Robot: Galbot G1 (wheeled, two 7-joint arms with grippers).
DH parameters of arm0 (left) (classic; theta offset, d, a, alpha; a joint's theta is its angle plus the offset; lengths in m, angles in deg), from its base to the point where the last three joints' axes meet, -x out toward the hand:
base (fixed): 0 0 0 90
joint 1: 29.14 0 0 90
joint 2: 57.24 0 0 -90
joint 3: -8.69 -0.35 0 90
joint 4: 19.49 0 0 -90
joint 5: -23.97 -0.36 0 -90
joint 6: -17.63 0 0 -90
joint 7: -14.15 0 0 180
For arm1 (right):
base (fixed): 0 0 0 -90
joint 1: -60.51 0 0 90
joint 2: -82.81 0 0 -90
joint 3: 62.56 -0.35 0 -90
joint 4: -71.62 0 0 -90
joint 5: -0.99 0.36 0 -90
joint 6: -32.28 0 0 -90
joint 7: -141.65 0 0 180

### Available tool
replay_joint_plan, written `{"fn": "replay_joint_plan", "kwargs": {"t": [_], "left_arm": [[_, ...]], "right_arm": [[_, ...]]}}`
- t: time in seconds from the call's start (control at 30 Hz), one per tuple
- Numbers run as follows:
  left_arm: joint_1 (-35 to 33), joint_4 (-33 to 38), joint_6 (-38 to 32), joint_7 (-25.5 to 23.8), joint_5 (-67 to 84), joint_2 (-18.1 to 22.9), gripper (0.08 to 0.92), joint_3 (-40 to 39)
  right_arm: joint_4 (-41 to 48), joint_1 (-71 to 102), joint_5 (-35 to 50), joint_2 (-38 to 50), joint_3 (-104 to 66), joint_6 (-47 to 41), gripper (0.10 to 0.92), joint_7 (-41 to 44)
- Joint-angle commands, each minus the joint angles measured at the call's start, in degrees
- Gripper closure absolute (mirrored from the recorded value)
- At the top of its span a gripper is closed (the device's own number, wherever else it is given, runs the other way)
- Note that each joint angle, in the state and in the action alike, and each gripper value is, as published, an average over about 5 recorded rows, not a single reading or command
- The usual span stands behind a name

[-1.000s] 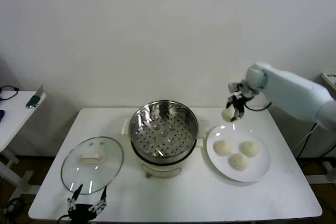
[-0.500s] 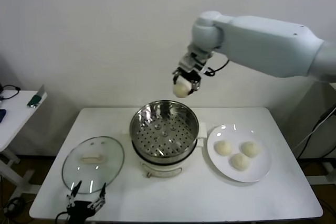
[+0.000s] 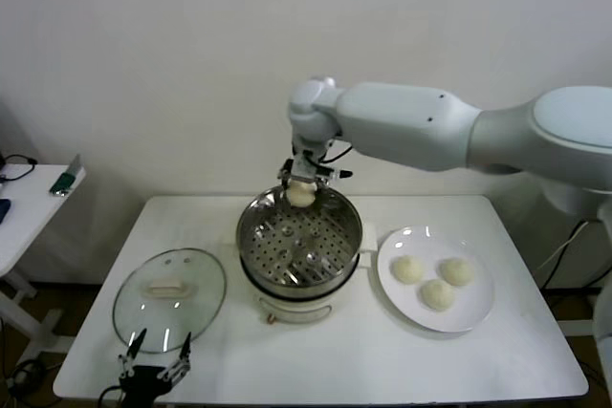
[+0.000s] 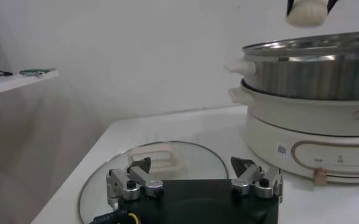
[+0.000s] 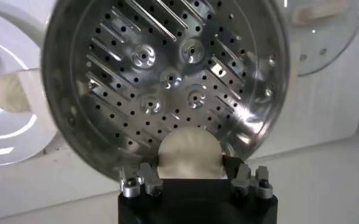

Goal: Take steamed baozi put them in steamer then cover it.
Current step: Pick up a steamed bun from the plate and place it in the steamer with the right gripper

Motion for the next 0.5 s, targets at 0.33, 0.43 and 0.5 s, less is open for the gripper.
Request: {"fn": "replay_joint_plan", "kwargs": {"t": [0.33, 0.43, 0.5], "left_arm": [[0.3, -0.8, 0.0, 0.0, -0.1, 0.0, 0.177, -0.1], [0.3, -0.8, 0.1, 0.0, -0.2, 0.1, 0.177, -0.2], [0.3, -0.8, 0.1, 0.0, -0.4, 0.1, 0.177, -0.3]], "right_arm": [[6.7, 9.3, -6.9, -2.1, -2.6, 4.2, 0.33, -3.0], [6.6, 9.1, -5.8, -1.9, -2.5, 4.5, 0.33, -2.4], [6.5, 8.9, -5.2, -1.8, -2.4, 4.7, 0.33, -2.7]]}}
